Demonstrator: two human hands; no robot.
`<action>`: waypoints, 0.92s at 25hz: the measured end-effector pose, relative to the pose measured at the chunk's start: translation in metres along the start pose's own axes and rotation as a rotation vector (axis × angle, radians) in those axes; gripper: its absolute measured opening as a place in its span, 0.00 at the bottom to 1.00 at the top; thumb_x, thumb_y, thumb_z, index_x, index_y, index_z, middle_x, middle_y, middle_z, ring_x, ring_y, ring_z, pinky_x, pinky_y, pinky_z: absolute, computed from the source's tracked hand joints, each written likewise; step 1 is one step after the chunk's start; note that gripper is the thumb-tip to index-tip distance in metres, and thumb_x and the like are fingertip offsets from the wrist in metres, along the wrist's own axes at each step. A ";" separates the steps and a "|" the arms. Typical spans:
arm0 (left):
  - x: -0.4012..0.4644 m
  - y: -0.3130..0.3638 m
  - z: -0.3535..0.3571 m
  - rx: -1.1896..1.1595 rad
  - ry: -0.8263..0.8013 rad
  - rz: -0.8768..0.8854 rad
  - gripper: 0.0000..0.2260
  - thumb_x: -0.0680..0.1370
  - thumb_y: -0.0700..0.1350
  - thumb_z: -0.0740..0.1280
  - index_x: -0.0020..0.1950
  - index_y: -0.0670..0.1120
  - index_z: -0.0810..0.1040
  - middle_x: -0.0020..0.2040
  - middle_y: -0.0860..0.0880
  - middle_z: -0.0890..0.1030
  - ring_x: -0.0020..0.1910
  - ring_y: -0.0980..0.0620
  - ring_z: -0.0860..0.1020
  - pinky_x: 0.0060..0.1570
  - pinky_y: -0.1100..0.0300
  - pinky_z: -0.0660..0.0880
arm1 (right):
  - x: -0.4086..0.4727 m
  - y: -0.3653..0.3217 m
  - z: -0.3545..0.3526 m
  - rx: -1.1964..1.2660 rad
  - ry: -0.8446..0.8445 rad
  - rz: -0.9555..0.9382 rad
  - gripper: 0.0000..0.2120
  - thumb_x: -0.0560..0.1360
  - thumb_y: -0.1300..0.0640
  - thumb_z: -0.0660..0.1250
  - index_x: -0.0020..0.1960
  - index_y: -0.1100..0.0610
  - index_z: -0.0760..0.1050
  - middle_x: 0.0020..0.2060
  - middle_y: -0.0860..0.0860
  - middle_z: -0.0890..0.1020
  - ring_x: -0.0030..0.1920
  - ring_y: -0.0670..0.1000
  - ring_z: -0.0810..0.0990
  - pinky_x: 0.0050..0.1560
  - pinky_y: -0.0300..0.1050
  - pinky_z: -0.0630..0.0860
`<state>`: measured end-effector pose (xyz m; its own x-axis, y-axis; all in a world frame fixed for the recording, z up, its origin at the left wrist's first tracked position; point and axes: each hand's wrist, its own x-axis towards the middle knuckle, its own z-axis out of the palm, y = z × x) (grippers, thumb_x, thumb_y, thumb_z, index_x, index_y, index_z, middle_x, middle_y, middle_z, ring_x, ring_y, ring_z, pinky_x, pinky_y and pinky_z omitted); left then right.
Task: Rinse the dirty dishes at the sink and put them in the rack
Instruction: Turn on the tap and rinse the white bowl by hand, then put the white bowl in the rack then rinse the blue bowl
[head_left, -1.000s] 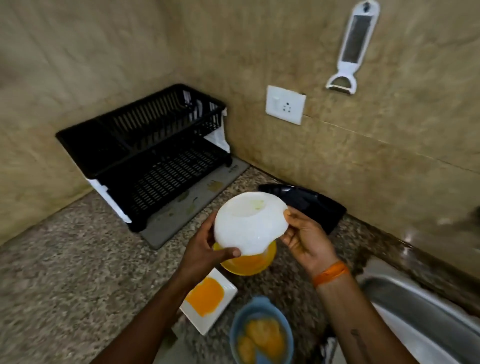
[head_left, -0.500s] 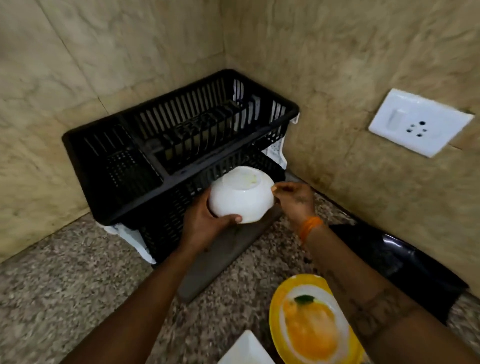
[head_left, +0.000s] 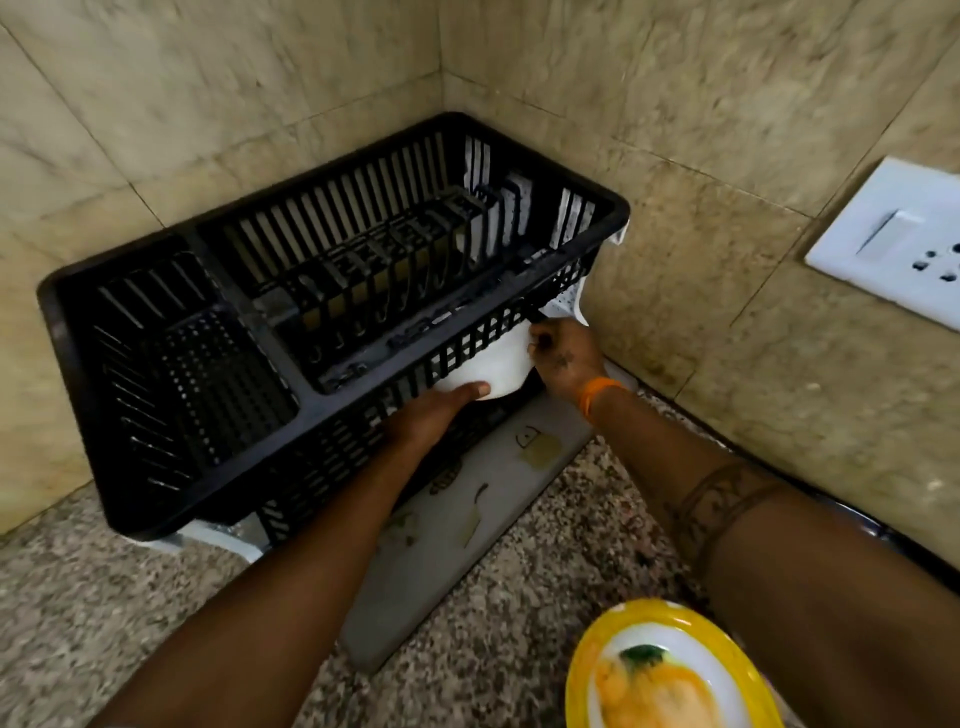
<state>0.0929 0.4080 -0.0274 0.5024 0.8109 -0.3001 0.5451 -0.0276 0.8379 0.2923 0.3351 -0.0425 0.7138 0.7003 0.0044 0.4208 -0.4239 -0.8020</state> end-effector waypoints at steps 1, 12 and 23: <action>0.005 0.000 0.003 0.021 -0.004 -0.008 0.38 0.74 0.57 0.76 0.80 0.47 0.66 0.78 0.46 0.69 0.77 0.43 0.68 0.77 0.51 0.64 | 0.005 0.000 0.002 -0.029 -0.030 0.001 0.08 0.77 0.70 0.64 0.49 0.74 0.80 0.49 0.67 0.83 0.54 0.62 0.81 0.59 0.53 0.75; -0.012 0.004 0.014 0.049 0.090 0.059 0.35 0.77 0.60 0.71 0.79 0.45 0.67 0.77 0.44 0.72 0.75 0.42 0.71 0.74 0.53 0.68 | -0.021 0.004 -0.002 0.208 0.001 0.036 0.07 0.78 0.63 0.69 0.52 0.66 0.83 0.54 0.63 0.85 0.59 0.64 0.82 0.62 0.61 0.78; -0.220 0.008 0.049 -0.200 0.014 0.432 0.15 0.81 0.48 0.70 0.68 0.51 0.79 0.62 0.56 0.83 0.61 0.59 0.81 0.59 0.59 0.79 | -0.285 -0.003 -0.110 0.796 0.125 0.365 0.08 0.82 0.58 0.66 0.55 0.60 0.82 0.49 0.60 0.87 0.46 0.54 0.86 0.45 0.49 0.82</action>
<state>0.0191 0.2007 0.0232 0.6444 0.7581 0.1004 0.1474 -0.2519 0.9565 0.1496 0.0737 0.0244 0.8030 0.5120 -0.3051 -0.3264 -0.0505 -0.9439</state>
